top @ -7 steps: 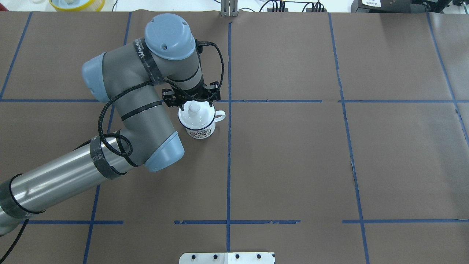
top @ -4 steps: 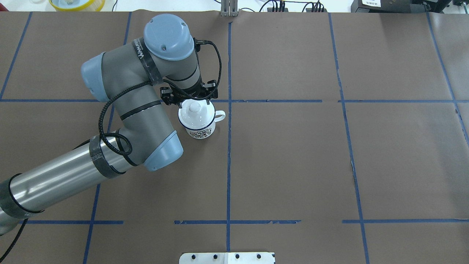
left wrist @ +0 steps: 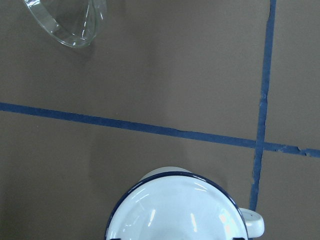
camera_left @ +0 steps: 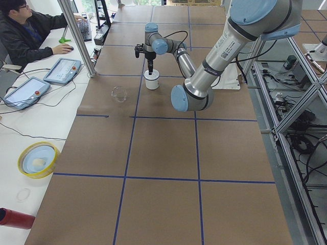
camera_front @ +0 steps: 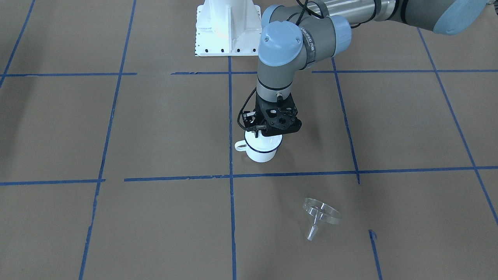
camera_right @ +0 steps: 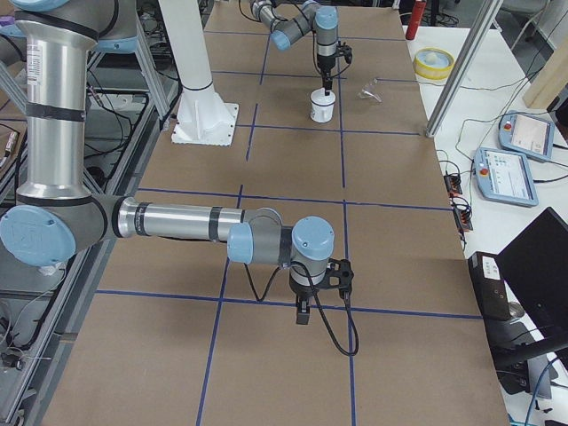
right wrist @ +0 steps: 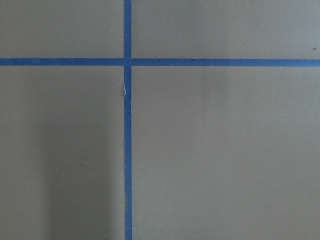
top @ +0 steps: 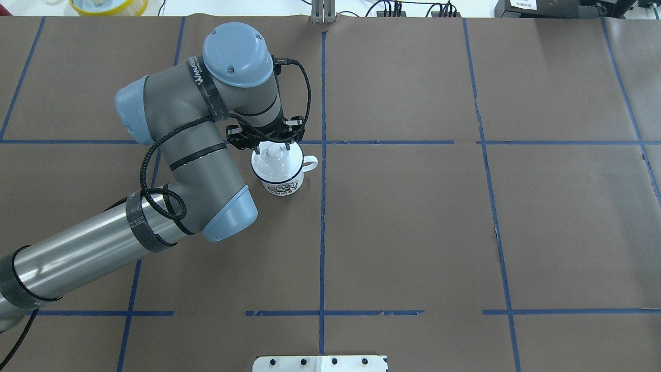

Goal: Place funnel on cup
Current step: 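Lower the left gripper and close it on the lid's knob, then lift the lid off the mug and set it down nearer the robot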

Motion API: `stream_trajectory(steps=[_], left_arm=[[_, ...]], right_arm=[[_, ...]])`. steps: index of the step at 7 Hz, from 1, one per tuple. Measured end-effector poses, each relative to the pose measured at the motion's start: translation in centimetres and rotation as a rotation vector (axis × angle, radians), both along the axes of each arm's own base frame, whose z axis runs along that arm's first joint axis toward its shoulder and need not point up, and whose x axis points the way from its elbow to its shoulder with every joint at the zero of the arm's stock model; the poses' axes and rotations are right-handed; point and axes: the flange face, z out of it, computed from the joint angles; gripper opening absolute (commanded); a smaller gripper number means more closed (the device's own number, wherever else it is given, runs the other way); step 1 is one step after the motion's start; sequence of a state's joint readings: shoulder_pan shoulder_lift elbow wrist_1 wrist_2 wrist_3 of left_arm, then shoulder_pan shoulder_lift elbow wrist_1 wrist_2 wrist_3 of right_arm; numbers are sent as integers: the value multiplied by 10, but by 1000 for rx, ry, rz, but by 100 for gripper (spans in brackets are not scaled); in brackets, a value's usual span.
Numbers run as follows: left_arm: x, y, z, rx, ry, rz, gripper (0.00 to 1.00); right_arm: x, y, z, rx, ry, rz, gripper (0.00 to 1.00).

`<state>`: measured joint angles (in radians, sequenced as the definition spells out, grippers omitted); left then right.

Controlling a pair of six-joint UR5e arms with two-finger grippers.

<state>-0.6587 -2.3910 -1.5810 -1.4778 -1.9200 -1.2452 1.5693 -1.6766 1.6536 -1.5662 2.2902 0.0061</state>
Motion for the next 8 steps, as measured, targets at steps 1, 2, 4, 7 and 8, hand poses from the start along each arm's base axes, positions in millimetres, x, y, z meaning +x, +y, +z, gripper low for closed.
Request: stream_trajectory(steps=[1,2,4,7,8], left_arm=[[0,1,-1,1,2,1,30],[0,1,-2,0,3,2,4],[-1,3,-4,0,6,5,0],[-19,1,-18,8,12,-9,0],[-37,2,-27,14,8,-15,0]], right_arm=[[0,0,0,0,0,0,100],[0,0,0,0,0,0,100],[0,0,0,0,0,0,100],[0,0,0,0,0,0,100],[0,0,0,0,0,0,100]])
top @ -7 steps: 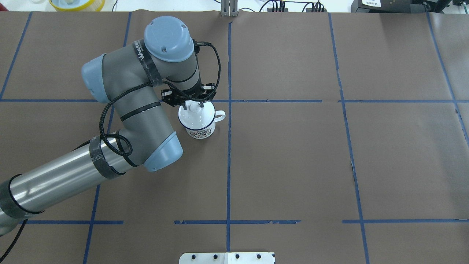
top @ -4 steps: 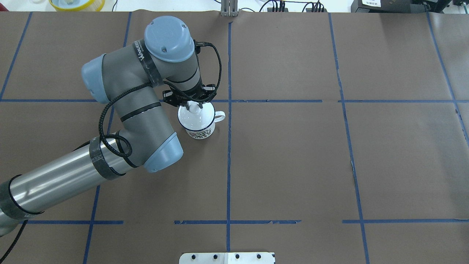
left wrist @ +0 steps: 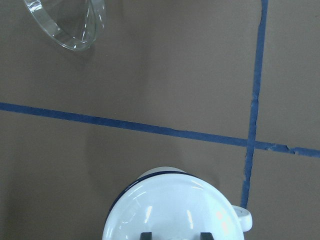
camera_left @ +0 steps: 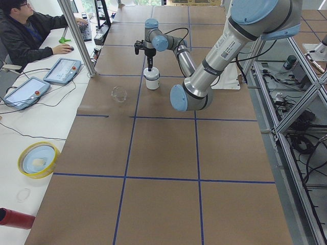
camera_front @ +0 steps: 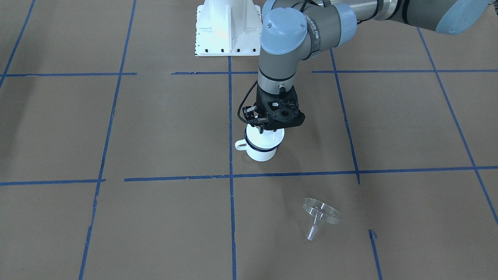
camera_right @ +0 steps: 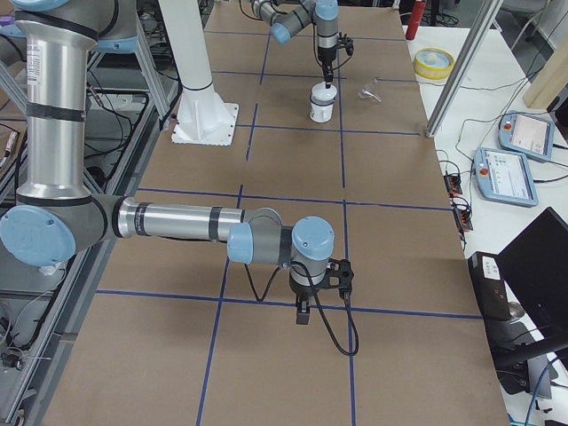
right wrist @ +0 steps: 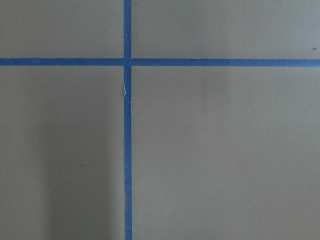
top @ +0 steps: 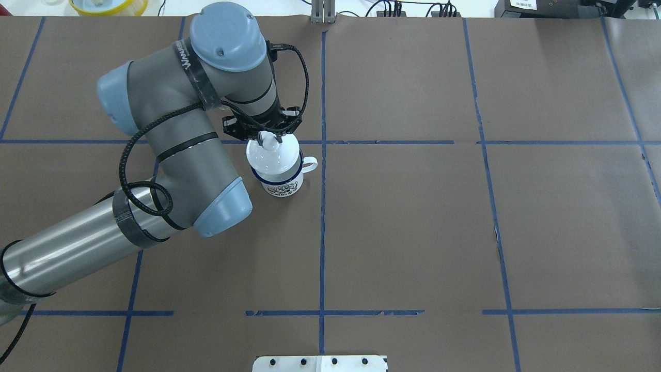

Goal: Place funnel on cup
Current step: 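Lift the lid off the mug and set it down nearer the robot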

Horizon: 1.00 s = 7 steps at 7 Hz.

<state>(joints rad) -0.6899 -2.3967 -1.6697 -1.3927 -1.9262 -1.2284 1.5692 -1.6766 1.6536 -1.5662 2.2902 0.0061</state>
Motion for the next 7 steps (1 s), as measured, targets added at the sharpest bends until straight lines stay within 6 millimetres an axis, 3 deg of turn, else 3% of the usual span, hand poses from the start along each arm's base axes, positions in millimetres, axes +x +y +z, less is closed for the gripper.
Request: stream_trajectory(steps=[1,2,4,5,7], left_arm=[[-20,6,-7,13,-8,5,0],[-40,18,-1,28,-17,18,0],[-72,49,42,68,8,34,0],[-67,64,69,88,34,53,0],[-27,88,122,84,17,86,0]], right_arm=[[0,0,0,0,0,0,100],[0,0,0,0,0,0,100],[0,0,0,0,0,0,100],[0,0,0,0,0,0,100],[0,0,0,0,0,0,100]])
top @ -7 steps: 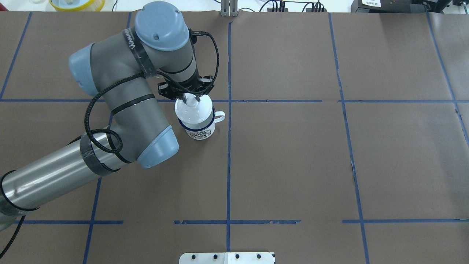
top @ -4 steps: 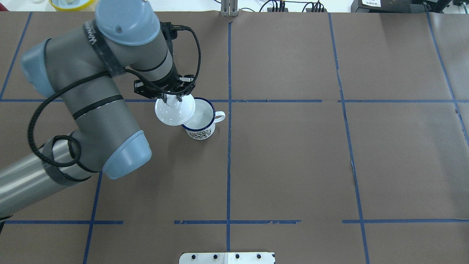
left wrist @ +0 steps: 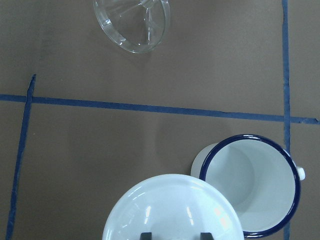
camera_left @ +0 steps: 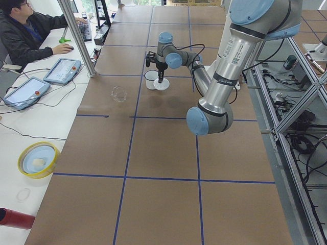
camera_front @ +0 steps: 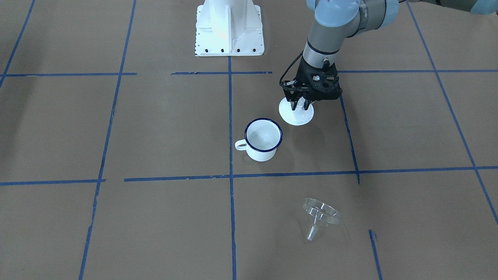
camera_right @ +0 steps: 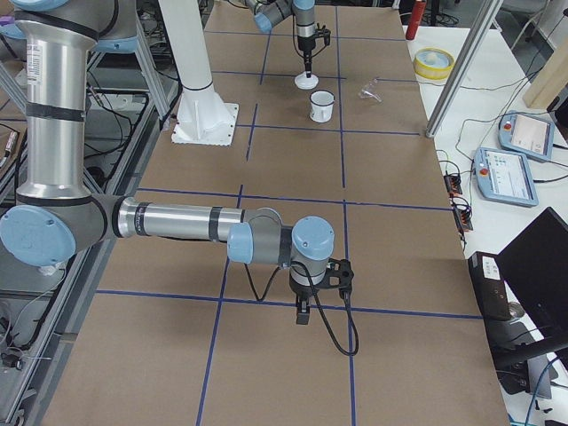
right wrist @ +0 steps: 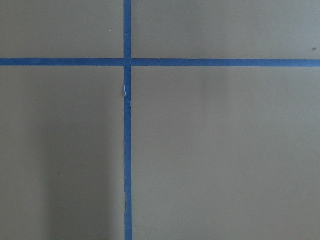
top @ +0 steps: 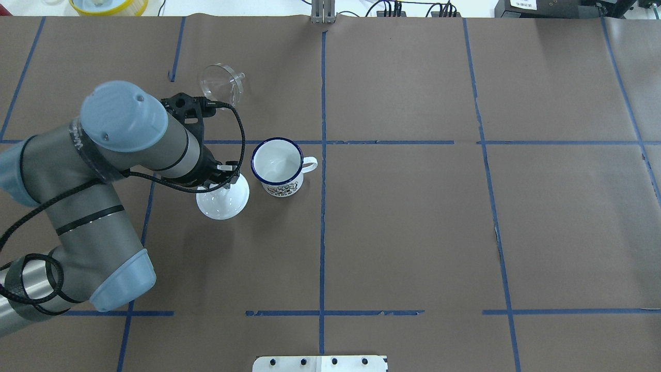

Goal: Place funnel on cup
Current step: 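Lift the lid off the mug and set it down nearer the robot, then release the lid and move the left gripper to the glass funnel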

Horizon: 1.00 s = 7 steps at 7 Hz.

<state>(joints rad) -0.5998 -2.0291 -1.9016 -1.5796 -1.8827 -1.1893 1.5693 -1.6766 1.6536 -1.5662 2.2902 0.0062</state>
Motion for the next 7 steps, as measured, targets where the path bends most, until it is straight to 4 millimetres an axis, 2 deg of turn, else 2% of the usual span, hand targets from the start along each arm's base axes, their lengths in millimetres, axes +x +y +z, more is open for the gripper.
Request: stream_trajectory(steps=[1,3,4,5,6,7], left_arm=[[18,6,17,-10,-28,12,0],[36,11,35,-23,-60,30,0],[39,12,38,-24,-63,34,15],[41,12,39,-19,-59,36,44],[42,11,40,-16,-54,37,77],[43,11,41,-15,-53,37,100]], right_arm=[[0,0,0,0,0,0,100],[0,0,0,0,0,0,100],[0,0,0,0,0,0,100],[0,0,0,0,0,0,100],[0,0,0,0,0,0,100],[0,0,0,0,0,0,100]])
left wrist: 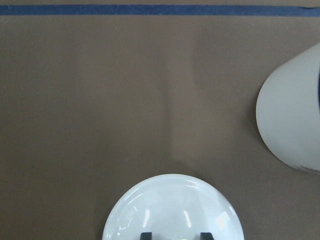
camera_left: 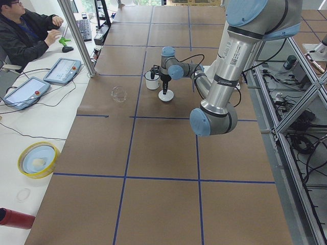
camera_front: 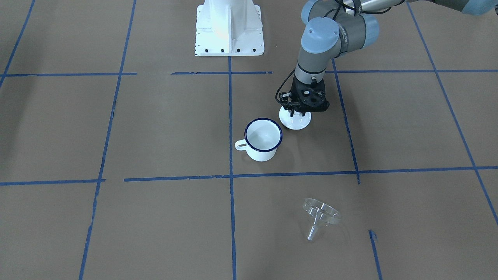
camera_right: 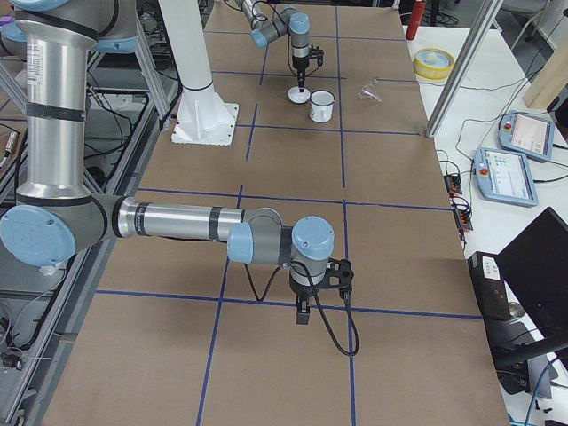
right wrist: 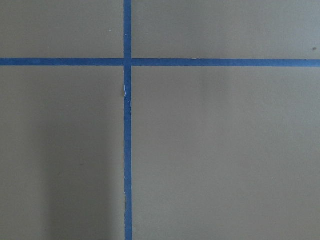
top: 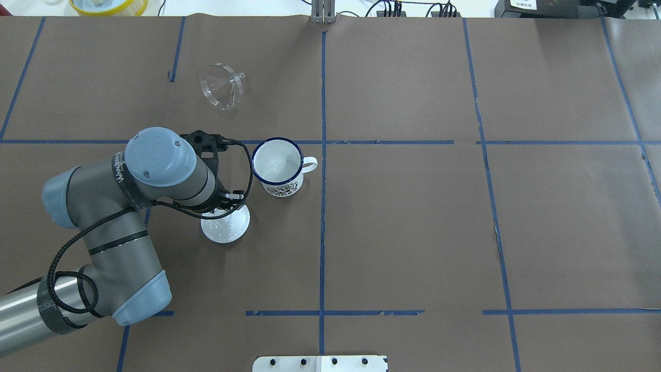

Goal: Place funnel on cup
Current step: 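Release the lid and move the left gripper to the glass funnel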

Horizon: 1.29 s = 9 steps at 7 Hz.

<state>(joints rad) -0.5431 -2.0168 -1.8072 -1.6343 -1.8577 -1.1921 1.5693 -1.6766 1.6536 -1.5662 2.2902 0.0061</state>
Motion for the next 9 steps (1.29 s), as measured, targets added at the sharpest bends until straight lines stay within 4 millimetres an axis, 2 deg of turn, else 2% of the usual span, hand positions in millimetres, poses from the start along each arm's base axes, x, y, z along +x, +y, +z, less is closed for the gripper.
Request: stream_trajectory(steps=[2,3,5,6,7,9], left_arm=[[-5,1,-10,12,19,-3,100],[-19,-2,-25,31,47,-18,100],[-66,-35,-47,52,120,-131,100],[-85,-51,-52,34,201,-250,100],[-96,-65,-54,-1,311,-413,100],[-95,-90,-39,-116,474,-680,100]], right_arm=[[0,0,0,0,0,0,100],[0,0,0,0,0,0,100],[0,0,0,0,0,0,100],[0,0,0,0,0,0,100],[0,0,0,0,0,0,100],[0,0,0,0,0,0,100]])
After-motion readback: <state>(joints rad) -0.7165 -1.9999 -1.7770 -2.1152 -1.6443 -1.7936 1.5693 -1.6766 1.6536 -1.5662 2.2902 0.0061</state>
